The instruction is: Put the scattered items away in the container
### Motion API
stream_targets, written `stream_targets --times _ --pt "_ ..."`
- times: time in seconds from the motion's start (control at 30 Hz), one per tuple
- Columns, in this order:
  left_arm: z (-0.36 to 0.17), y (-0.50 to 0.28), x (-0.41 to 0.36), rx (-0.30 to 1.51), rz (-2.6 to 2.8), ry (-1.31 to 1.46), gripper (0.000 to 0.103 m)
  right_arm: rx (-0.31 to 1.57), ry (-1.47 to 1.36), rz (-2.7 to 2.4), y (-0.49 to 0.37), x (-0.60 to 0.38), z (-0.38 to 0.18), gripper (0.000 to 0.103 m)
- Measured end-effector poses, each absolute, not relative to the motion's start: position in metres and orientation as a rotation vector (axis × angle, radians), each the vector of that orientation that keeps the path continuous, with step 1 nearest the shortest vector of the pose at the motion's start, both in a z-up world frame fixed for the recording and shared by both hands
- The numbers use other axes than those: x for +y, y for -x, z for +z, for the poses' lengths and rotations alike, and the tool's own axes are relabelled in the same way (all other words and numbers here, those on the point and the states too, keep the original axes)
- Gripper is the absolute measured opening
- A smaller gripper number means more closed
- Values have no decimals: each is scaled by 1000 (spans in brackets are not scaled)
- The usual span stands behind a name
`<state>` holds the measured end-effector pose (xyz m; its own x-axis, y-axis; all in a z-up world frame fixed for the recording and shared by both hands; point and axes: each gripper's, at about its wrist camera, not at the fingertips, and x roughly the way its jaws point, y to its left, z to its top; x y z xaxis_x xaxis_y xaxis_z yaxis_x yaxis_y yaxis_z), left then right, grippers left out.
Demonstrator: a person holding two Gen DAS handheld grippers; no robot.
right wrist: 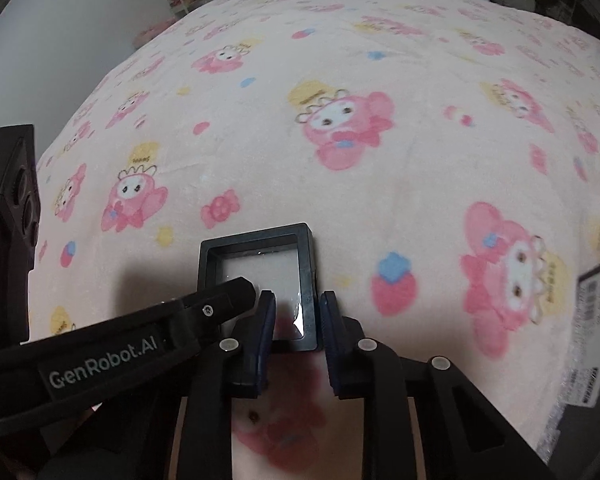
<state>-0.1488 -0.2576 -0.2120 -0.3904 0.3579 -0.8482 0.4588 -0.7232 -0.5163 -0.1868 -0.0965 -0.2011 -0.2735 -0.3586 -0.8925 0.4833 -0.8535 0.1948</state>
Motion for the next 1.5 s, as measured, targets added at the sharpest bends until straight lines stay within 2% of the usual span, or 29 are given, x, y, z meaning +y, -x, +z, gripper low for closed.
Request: stream_targets --times 0.17,0.4,0.6,0.8,1.0,1.17,1.4,1.5 --pt "-213 150 -229 1170 -2339 -1859 28 168 -1508 -2172 165 -57 -194 20" --pt "-203 149 -232 1205 -2350 -1798 29 53 -1582 -2139 150 -16 -193 20" --pt "-220 162 -204 1171 -2343 -1871 29 17 -1629 -2139 165 -21 -203 33" --pt "-224 164 -195 1163 -2345 -1905 29 72 -1586 -2133 167 -33 -206 35" --pt "-201 152 -184 1215 -2440 -1891 29 106 -1544 -2159 160 -28 -187 35" --pt "-167 148 -163 1238 -2536 -1863 30 106 -1495 -2202 153 -2 -148 35" --pt "-100 155 -101 1176 -2707 -1818 30 55 -1369 -2314 151 55 -82 35" --pt "-88 165 -63 1147 -2749 -1860 30 55 -1335 -2349 152 85 -65 35"
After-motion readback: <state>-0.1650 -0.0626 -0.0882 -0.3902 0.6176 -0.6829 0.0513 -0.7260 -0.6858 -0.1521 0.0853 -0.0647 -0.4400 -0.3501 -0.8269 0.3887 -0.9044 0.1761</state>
